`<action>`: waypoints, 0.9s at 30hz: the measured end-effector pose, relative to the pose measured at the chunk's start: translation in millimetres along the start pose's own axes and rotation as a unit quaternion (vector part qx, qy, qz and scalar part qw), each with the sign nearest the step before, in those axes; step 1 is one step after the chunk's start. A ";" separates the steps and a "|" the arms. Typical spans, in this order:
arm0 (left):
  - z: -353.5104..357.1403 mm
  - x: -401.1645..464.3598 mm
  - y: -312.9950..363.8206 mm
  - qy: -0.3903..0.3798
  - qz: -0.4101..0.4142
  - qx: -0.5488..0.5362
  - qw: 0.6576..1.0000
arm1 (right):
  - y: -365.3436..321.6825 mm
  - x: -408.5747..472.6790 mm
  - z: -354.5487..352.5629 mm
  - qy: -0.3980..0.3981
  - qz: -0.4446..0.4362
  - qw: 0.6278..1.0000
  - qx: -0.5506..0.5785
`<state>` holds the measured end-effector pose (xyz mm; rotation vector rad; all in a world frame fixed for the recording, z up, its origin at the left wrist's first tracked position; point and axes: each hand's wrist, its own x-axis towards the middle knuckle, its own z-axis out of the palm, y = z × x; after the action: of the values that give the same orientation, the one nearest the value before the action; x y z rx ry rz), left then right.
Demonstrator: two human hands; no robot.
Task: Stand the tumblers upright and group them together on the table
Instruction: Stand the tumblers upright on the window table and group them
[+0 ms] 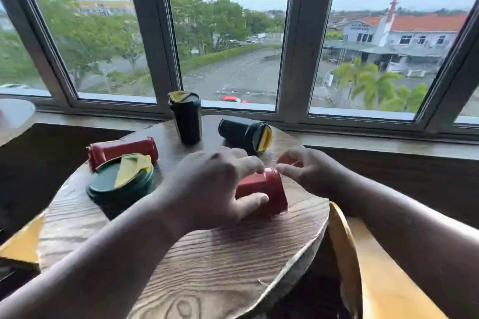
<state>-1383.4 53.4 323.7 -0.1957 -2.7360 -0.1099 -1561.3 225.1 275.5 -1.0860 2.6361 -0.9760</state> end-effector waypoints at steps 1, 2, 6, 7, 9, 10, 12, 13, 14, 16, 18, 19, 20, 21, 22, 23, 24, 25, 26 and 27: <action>8.2 4.5 4.3 -0.020 -0.015 0.009 1.000 | 4.6 0.3 1.4 -0.014 -0.002 1.000 0.022; 15.9 8.5 7.2 -0.038 -0.028 0.016 0.999 | 7.7 0.6 3.1 -0.028 -0.003 0.998 0.048; 36.6 20.0 9.6 -0.087 -0.072 0.041 0.993 | 12.1 1.8 10.7 -0.097 -0.010 0.980 0.176; 40.4 21.9 9.8 -0.097 -0.077 0.053 0.991 | 12.1 0.8 11.9 -0.111 -0.007 0.972 0.206; 46.6 24.7 10.8 -0.111 -0.085 0.080 0.987 | 13.8 -0.5 14.9 -0.136 0.006 0.962 0.238; 49.3 25.7 11.7 -0.115 -0.086 0.094 0.985 | 15.1 -0.6 16.6 -0.146 0.007 0.959 0.243; 53.4 26.7 12.5 -0.110 -0.089 0.112 0.984 | 15.6 -0.3 20.4 -0.153 -0.004 0.956 0.249; 53.9 26.9 12.6 -0.103 -0.093 0.114 0.984 | 14.1 0.2 21.1 -0.154 -0.007 0.955 0.253; 53.2 26.6 12.7 -0.094 -0.099 0.109 0.985 | 12.1 1.2 21.6 -0.151 -0.007 0.953 0.262; 48.8 23.7 13.3 -0.069 -0.115 0.084 0.987 | 6.1 3.4 22.7 -0.140 -0.011 0.949 0.283; 40.6 17.9 13.3 -0.038 -0.142 0.045 0.988 | -3.9 6.9 22.0 -0.121 -0.038 0.948 0.292; 35.2 14.5 13.0 -0.021 -0.159 0.018 0.987 | -10.7 8.2 20.8 -0.110 -0.057 0.948 0.292; 29.0 11.1 12.9 -0.005 -0.177 -0.013 0.984 | -18.0 10.1 19.4 -0.099 -0.075 0.948 0.293; 23.1 8.0 12.4 0.007 -0.195 -0.039 0.980 | -24.9 12.4 18.9 -0.094 -0.089 0.946 0.296; 17.5 4.9 11.3 0.015 -0.213 -0.056 0.975 | -32.2 14.4 18.2 -0.098 -0.101 0.942 0.305; 12.5 2.5 9.8 0.019 -0.228 -0.062 0.971 | -38.3 16.5 18.6 -0.106 -0.108 0.939 0.310; 7.9 -0.5 7.7 0.019 -0.243 -0.060 0.968 | -44.3 18.8 19.4 -0.111 -0.117 0.937 0.309; 3.3 -3.9 5.4 0.016 -0.257 -0.052 0.965 | -50.0 21.1 20.6 -0.111 -0.126 0.940 0.296; -1.4 -7.0 3.3 0.010 -0.266 -0.038 0.963 | -55.3 23.4 22.2 -0.111 -0.133 0.945 0.277; -5.9 -9.7 1.0 0.001 -0.271 -0.012 0.963 | -60.6 25.3 24.0 -0.112 -0.142 0.949 0.259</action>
<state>-1372.2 52.6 325.4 0.5506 -2.7100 -0.2911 -1536.0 163.5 296.7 -1.3505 1.9127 -1.3980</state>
